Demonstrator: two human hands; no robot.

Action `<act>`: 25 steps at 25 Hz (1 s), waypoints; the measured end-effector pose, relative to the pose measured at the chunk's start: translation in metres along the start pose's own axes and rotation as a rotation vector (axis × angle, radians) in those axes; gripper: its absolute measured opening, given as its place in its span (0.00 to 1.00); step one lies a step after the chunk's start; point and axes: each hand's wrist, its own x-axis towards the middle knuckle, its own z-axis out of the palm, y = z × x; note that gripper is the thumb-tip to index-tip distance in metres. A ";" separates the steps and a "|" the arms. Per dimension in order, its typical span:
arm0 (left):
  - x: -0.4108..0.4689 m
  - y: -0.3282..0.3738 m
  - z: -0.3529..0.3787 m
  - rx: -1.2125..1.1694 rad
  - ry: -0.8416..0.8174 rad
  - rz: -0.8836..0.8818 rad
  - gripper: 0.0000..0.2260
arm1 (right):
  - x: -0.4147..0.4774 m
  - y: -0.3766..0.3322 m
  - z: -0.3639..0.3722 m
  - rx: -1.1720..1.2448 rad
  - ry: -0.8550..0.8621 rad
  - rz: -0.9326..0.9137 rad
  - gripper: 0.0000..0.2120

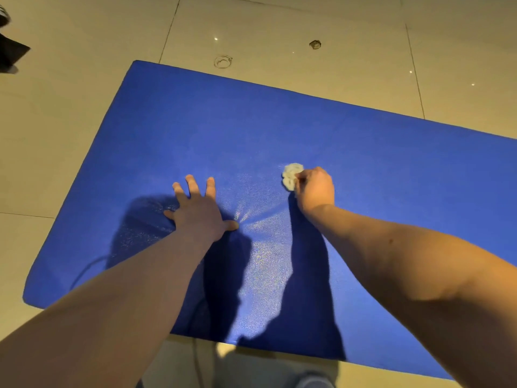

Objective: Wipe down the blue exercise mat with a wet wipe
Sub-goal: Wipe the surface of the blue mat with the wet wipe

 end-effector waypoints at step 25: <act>-0.026 -0.033 0.022 -0.008 0.040 0.018 0.47 | -0.106 -0.051 0.064 -0.460 -0.367 -0.256 0.35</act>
